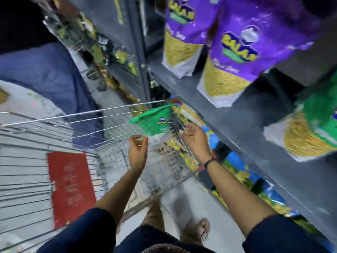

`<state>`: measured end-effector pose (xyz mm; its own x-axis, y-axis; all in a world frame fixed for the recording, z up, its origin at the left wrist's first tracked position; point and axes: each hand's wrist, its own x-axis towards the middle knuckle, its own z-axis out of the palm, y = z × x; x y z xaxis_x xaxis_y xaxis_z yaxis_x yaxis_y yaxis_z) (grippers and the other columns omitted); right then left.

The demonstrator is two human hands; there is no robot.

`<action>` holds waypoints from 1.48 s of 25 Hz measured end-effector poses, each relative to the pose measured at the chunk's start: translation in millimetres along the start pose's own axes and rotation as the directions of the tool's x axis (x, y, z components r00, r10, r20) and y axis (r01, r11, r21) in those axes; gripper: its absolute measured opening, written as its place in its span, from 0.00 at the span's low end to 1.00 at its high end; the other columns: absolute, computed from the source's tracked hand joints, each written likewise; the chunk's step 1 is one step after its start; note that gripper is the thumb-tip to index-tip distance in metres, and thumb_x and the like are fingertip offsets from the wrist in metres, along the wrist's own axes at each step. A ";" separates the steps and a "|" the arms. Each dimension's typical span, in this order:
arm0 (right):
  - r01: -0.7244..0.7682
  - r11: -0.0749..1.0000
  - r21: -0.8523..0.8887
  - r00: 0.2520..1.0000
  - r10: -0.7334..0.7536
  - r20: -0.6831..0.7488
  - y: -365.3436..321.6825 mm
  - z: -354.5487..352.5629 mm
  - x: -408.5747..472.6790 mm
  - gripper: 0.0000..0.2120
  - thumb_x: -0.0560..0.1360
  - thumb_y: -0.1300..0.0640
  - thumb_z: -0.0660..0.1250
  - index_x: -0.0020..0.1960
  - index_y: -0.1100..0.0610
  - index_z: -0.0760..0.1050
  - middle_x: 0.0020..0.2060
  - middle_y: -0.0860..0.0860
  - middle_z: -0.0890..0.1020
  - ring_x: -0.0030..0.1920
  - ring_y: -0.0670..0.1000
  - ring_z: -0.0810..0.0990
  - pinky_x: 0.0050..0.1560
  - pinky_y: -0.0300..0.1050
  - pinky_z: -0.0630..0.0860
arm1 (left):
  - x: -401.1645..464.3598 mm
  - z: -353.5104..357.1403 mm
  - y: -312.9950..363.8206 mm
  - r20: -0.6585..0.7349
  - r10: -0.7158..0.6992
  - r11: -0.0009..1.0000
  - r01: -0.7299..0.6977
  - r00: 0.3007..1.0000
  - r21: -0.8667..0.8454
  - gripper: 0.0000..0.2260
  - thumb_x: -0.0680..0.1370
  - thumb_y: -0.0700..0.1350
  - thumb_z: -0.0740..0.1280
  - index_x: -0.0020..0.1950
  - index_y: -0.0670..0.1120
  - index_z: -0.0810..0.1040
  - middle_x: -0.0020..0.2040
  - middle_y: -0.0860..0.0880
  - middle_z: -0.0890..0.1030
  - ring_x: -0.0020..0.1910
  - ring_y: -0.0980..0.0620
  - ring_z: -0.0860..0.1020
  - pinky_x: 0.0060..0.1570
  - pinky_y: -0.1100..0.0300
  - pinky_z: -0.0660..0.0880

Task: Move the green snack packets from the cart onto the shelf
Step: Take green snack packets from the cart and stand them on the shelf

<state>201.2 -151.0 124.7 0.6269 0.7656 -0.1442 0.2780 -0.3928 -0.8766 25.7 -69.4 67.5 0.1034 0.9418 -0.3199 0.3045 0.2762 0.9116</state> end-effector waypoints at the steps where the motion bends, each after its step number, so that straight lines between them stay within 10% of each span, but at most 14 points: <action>1: -0.102 0.994 -0.039 0.982 0.107 0.156 2.9 13.6 18.0 0.17 0.73 0.60 0.67 0.60 0.65 0.72 0.50 0.54 0.76 0.51 0.52 0.75 0.54 0.39 0.72 | 16.3 -6.6 -4.3 0.028 -0.068 0.996 0.066 0.997 0.053 0.16 0.68 0.59 0.66 0.49 0.53 0.68 0.42 0.42 0.79 0.45 0.38 0.80 0.48 0.45 0.76; 3: -0.273 0.945 -0.181 0.872 0.322 0.369 11.6 63.0 66.1 0.23 0.72 0.56 0.68 0.64 0.64 0.70 0.58 0.58 0.77 0.60 0.56 0.75 0.66 0.51 0.70 | 68.9 -22.4 -11.6 0.093 -0.191 0.972 0.175 0.977 0.155 0.20 0.68 0.52 0.71 0.55 0.49 0.68 0.47 0.39 0.79 0.44 0.40 0.79 0.42 0.56 0.75; 6: -0.334 0.937 -0.106 0.883 0.351 0.311 37.1 103.6 114.9 0.30 0.65 0.58 0.75 0.64 0.63 0.68 0.61 0.62 0.76 0.60 0.57 0.76 0.67 0.60 0.69 | 126.0 -14.9 -19.1 0.313 -0.297 0.951 0.250 0.902 0.183 0.28 0.67 0.39 0.75 0.63 0.41 0.67 0.49 0.43 0.75 0.37 0.50 0.74 0.30 0.71 0.73; 9: -0.341 0.940 -0.016 0.920 0.337 0.201 65.5 131.7 149.1 0.34 0.63 0.63 0.76 0.65 0.65 0.64 0.60 0.60 0.75 0.57 0.53 0.74 0.66 0.58 0.71 | 167.8 1.7 -40.4 0.337 -0.237 0.966 0.182 0.911 0.185 0.30 0.60 0.39 0.79 0.59 0.36 0.73 0.57 0.39 0.79 0.49 0.49 0.78 0.56 0.54 0.78; 14: -0.319 0.938 -0.139 0.936 0.334 0.110 76.4 136.5 132.8 0.26 0.63 0.57 0.77 0.56 0.69 0.73 0.54 0.66 0.80 0.55 0.60 0.79 0.55 0.56 0.76 | 149.1 0.3 -47.7 0.221 -0.092 0.990 0.066 0.971 0.122 0.18 0.63 0.34 0.75 0.51 0.35 0.77 0.46 0.41 0.80 0.35 0.67 0.78 0.42 0.63 0.75; 19: -0.275 0.960 -0.041 0.945 0.278 0.172 42.7 105.9 67.0 0.39 0.53 0.36 0.74 0.54 0.61 0.74 0.49 0.61 0.83 0.51 0.60 0.82 0.51 0.60 0.79 | 94.1 -36.8 -8.8 0.201 0.103 0.957 -0.152 0.974 0.245 0.16 0.66 0.40 0.73 0.50 0.33 0.79 0.49 0.34 0.83 0.46 0.49 0.79 0.45 0.60 0.76; 25: -0.144 0.979 0.142 0.985 0.128 0.113 -33.2 11.5 -44.4 0.24 0.57 0.41 0.74 0.48 0.52 0.77 0.47 0.55 0.85 0.48 0.55 0.83 0.48 0.61 0.80 | -3.3 -71.2 64.0 0.272 0.314 0.906 -0.373 0.910 0.199 0.07 0.65 0.37 0.74 0.42 0.38 0.81 0.31 0.61 0.82 0.32 0.68 0.77 0.39 0.68 0.75; 31: -0.013 0.983 0.185 0.996 0.029 -0.084 -39.6 -159.6 -165.1 0.14 0.59 0.45 0.75 0.42 0.42 0.75 0.46 0.50 0.85 0.46 0.54 0.84 0.44 0.60 0.82 | -149.1 -0.2 124.8 0.419 0.491 0.830 -0.556 0.764 0.041 0.25 0.62 0.53 0.74 0.36 0.29 0.76 0.31 0.46 0.77 0.36 0.53 0.73 0.37 0.47 0.74; 37: -0.054 0.994 0.099 0.902 0.091 -0.423 18.0 -321.5 -280.3 0.21 0.55 0.40 0.73 0.45 0.49 0.78 0.45 0.50 0.85 0.45 0.52 0.83 0.50 0.57 0.80 | -305.2 128.4 143.1 0.669 0.521 0.761 -0.644 0.530 -0.083 0.19 0.65 0.49 0.74 0.26 0.35 0.73 0.22 0.49 0.79 0.23 0.69 0.68 0.27 0.65 0.69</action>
<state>264.5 -536.5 297.0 0.8982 0.4392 -0.0157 0.1706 -0.3814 -0.9085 159.3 -342.0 262.5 0.8471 0.5145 0.1330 0.0865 -0.3804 0.9208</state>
